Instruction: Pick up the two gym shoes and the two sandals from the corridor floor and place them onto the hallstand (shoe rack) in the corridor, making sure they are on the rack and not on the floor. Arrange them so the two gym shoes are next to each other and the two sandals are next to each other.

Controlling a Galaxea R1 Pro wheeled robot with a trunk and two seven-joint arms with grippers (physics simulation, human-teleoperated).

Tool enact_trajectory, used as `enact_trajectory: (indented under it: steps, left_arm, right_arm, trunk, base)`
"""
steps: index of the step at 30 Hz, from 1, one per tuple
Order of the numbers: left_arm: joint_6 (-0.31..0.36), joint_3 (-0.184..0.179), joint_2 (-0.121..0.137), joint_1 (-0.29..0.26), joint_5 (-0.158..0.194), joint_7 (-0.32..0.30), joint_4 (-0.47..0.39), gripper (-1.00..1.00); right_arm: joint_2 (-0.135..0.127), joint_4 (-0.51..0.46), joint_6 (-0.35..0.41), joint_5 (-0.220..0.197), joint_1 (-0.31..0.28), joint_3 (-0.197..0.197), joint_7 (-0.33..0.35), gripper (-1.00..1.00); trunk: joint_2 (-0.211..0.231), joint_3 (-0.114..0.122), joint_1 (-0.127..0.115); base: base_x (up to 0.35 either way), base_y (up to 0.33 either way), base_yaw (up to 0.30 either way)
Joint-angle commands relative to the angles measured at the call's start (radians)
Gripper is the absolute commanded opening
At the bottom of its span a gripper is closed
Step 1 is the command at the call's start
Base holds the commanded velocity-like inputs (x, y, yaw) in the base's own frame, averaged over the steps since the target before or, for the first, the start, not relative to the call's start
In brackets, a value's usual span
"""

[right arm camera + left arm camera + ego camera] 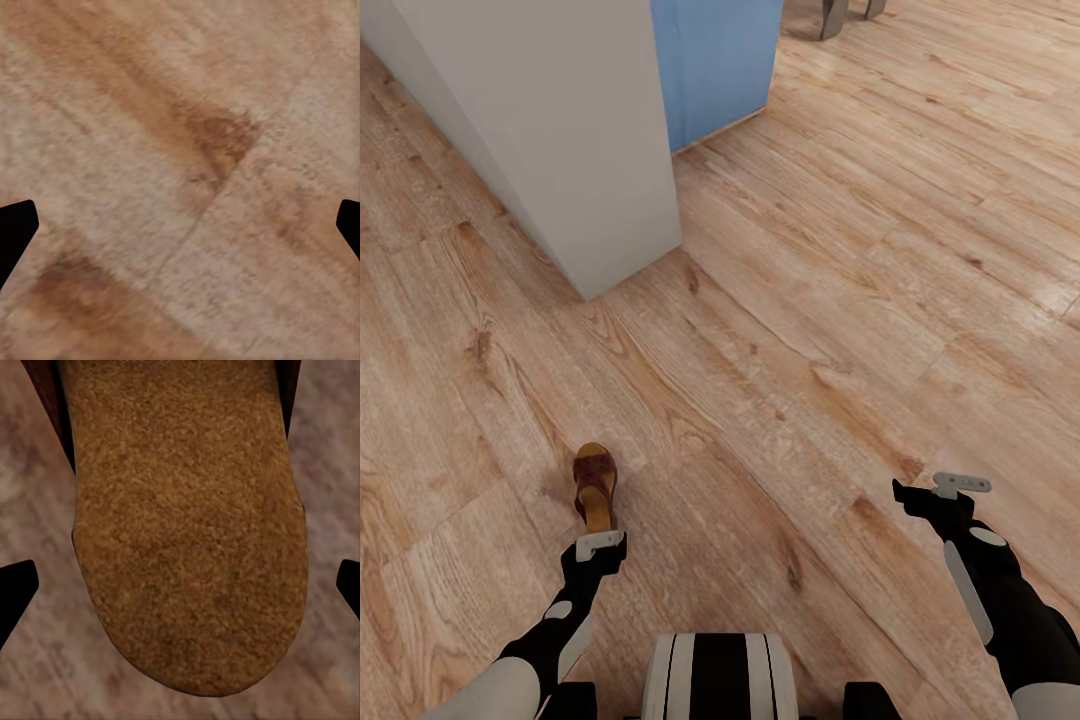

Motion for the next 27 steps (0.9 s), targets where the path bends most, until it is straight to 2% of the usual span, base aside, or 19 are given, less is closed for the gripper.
enact_trajectory:
  steps: [1, 22, 27]
  left_arm:
    - [-0.004, 0.003, -0.001, 0.000, -0.005, 0.003, 0.001, -1.00]
    - [-0.004, 0.003, 0.000, 0.000, -0.005, 0.002, -0.002, -1.00]
    - [-0.004, 0.000, -0.001, 0.002, -0.005, 0.002, -0.037, -1.00]
  right_arm:
    - [0.000, -0.002, 0.004, -0.010, 0.000, 0.001, -0.005, 1.00]
    - [0.000, -0.001, 0.004, -0.010, -0.001, 0.001, -0.005, 1.00]
    - [0.000, -0.002, 0.004, -0.010, 0.000, 0.001, -0.005, 1.00]
  trunk:
    - [0.000, 0.000, 0.000]
    - [0.000, 0.000, 0.000]
    - [0.000, 0.000, 0.000]
  base:
    - [0.004, 0.000, 0.000]
    - [0.000, 0.000, 0.000]
    - [0.000, 0.000, 0.000]
